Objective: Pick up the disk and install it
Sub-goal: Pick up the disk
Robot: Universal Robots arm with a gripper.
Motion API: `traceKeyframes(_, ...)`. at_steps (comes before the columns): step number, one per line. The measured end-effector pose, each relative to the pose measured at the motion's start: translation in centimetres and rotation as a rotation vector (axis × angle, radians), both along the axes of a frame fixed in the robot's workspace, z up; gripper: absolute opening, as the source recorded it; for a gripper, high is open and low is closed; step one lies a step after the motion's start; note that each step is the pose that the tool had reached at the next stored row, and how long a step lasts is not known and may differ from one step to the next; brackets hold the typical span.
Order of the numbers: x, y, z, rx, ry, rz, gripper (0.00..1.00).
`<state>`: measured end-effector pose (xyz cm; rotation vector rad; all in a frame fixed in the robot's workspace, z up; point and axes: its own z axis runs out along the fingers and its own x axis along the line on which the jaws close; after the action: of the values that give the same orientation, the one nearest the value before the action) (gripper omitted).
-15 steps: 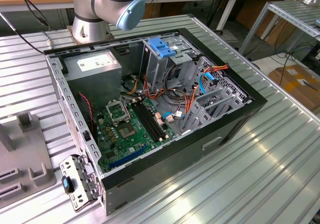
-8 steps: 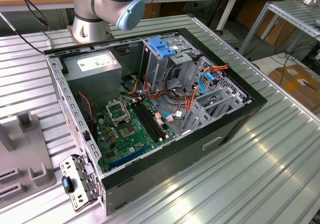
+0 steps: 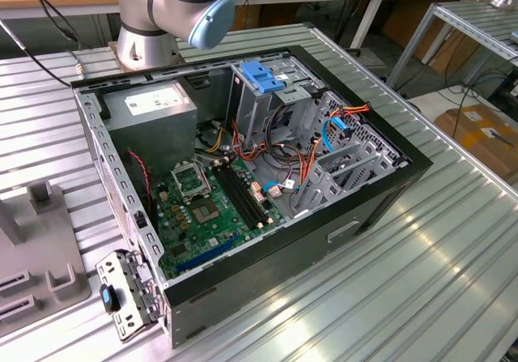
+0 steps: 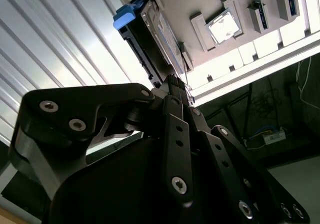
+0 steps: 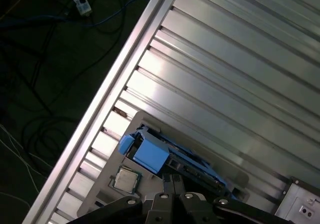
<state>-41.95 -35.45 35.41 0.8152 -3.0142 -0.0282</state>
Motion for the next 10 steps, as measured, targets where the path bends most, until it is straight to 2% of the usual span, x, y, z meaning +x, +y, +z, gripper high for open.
traceKeyframes(1, 0.00, 0.00, 0.00, 0.0001, -0.0001, 0.014, 0.11)
traceKeyframes(3, 0.00, 0.00, 0.00, 0.0000, 0.0000, 0.075, 0.11)
traceKeyframes(5, 0.00, 0.00, 0.00, 0.0000, 0.0000, 0.113, 0.11)
traceKeyframes(7, 0.00, 0.00, 0.00, 0.0000, 0.0000, 0.182, 0.11)
traceKeyframes(10, 0.00, 0.00, 0.00, 0.0000, 0.0000, 0.238, 0.11)
